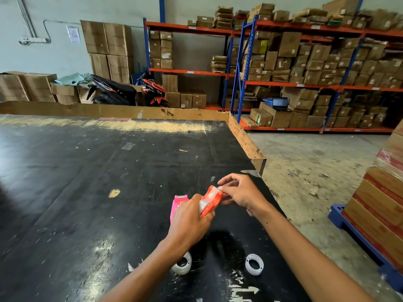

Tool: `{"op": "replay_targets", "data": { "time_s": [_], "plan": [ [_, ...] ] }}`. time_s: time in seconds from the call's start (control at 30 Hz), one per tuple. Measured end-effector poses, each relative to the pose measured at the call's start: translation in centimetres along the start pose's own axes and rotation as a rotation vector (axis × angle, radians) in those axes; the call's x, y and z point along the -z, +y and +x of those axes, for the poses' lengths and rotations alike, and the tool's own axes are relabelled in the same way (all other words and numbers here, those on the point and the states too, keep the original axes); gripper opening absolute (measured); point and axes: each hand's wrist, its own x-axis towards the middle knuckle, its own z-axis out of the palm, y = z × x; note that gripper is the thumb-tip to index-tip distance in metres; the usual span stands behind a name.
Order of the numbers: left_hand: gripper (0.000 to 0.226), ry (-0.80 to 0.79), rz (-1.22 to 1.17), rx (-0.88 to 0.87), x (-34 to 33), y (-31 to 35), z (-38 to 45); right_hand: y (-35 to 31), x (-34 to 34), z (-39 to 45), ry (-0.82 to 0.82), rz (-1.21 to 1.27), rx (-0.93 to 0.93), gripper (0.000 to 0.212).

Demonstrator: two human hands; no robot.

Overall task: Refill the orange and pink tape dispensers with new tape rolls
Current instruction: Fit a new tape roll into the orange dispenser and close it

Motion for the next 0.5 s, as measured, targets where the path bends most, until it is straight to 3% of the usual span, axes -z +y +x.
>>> {"op": "replay_targets", "data": {
  "time_s": [0.3, 0.5],
  "plan": [
    [0.020, -0.007, 0.035, -0.010, 0.3, -0.1, 0.8, 0.2, 0.3, -0.6, -0.001, -0.242, 0.170, 0.033],
    [0.025, 0.020, -0.001, 0.013, 0.3, 0.1, 1.7, 0.2, 0.3, -0.8, -0.050, -0.159, 0.160, 0.022]
  ]
}}
